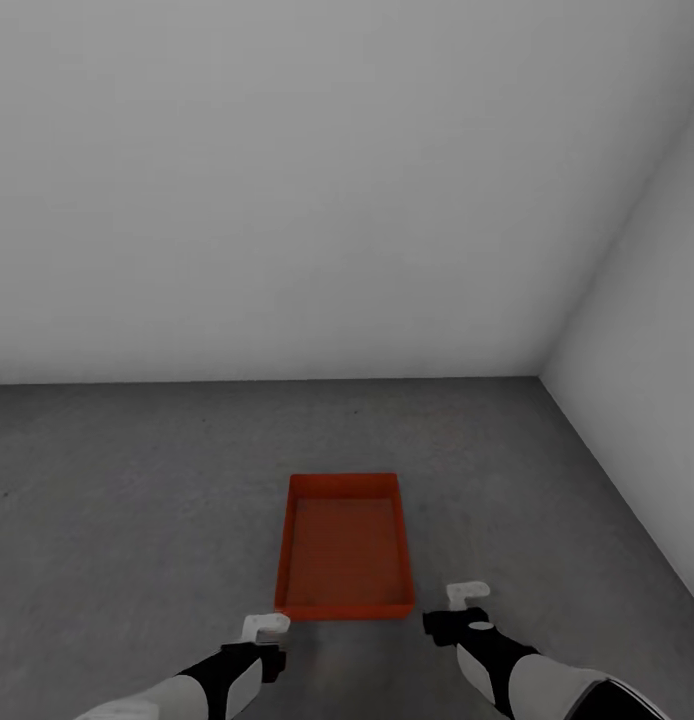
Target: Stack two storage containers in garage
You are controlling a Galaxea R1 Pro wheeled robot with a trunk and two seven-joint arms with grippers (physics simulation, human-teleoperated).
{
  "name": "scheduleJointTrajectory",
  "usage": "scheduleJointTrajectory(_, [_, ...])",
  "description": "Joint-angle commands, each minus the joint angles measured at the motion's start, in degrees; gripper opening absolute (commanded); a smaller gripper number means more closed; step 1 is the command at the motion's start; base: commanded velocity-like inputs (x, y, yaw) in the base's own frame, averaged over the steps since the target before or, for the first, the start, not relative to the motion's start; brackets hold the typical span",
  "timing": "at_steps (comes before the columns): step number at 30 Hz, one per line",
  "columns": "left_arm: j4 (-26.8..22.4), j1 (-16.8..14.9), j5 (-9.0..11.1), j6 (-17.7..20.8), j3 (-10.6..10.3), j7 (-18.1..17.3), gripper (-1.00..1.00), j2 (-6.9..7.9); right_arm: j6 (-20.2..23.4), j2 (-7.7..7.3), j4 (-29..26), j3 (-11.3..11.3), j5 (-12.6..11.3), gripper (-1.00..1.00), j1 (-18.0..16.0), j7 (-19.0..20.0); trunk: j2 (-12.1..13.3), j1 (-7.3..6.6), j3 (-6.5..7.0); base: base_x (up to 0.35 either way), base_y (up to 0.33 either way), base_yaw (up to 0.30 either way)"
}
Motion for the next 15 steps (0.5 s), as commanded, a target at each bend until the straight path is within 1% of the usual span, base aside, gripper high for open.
scheduleJointTrajectory(1, [0.2,0.2,0.4,0.3,0.0,0.2,1.0,0.07,-0.1,0.09,0.1,0.5,-0.5,1.0,0.7,-0.1,0.0,0.0,-0.03,0.0,0.0,0.0])
scheduleJointTrajectory(4, [0.5,0.5,0.8,0.2,0.0,0.2,1.0,0.28,-0.2,0.22,0.1,0.5,-0.5,1.0,2.5,-0.2,0.0,0.0,-0.02,0.0,0.0,0.0])
scheduleJointTrajectory(7, [0.6,0.9,1.8,0.2,0.0,0.2,1.0,0.73,-0.3,0.34,0.1,0.5,-0.5,1.0,5.3,-0.2,0.0,0.0,0.12,0.0,0.0,0.0])
scheduleJointTrajectory(10, [0.7,1.0,2.5,0.2,0.0,0.2,1.0,0.97,-0.3,0.45,0.1,0.5,-0.5,1.0,6.7,-0.2,0.0,0.0,0.35,0.0,0.0,0.0])
scheduleJointTrajectory(15, [0.8,1.6,3.1,-2.3,0.0,0.2,1.0,1.18,-0.4,1.0,0.1,0.4,-0.5,1.0,10.1,-0.2,0.0,0.0,0.78,0.0,0.0,0.0])
